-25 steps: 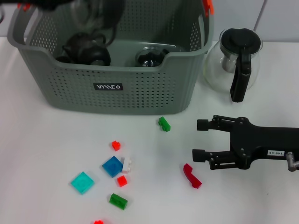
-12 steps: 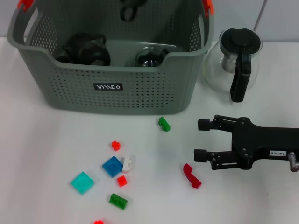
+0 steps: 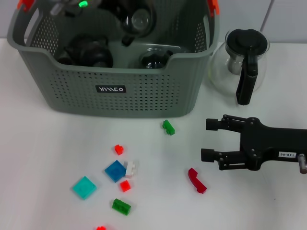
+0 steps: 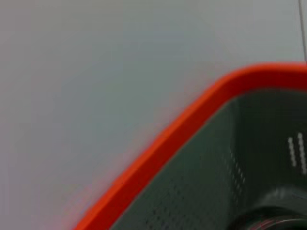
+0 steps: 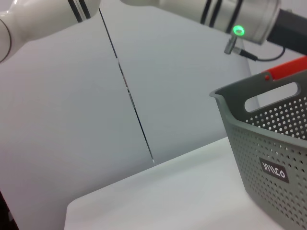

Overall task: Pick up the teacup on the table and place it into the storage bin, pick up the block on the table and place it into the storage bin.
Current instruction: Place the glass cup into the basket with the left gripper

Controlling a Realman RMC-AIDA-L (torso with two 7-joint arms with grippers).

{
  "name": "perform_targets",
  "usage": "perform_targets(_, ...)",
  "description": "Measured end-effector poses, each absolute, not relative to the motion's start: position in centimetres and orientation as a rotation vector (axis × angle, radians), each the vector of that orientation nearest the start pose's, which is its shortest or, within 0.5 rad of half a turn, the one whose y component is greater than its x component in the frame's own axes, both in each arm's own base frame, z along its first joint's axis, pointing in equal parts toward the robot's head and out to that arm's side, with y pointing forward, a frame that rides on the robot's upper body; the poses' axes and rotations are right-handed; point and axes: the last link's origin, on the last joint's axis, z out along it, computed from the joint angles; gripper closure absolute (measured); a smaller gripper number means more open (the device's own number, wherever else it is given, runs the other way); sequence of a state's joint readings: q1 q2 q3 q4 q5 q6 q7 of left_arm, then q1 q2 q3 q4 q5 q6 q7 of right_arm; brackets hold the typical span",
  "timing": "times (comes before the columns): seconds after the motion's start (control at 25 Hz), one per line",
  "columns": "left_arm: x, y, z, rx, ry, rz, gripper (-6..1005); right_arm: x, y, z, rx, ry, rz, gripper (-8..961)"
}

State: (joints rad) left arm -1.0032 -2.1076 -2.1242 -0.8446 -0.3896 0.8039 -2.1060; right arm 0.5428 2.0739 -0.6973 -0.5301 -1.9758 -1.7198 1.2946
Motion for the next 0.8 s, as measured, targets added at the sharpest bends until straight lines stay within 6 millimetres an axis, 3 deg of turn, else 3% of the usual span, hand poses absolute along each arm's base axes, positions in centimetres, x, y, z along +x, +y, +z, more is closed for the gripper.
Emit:
perform_targets(0.08,-12.9,50.0,0.5,-2.257,-0.218,0.271,962,24.8,30.2,-1.7,-2.872,0.581,0.915,13)
perform_targets(0.24,-13.5,50.1,0.3,-2.236,-0.208,0.338,962,24.8,30.3,-1.6,-2.863,0.582,0.92,13)
perform_targets(0.8,-14.7,50.0,-0.4,-2.227,-0.197,0.463,963,25.0,30.4,-1.5,-2.855,0.585,0.913,13)
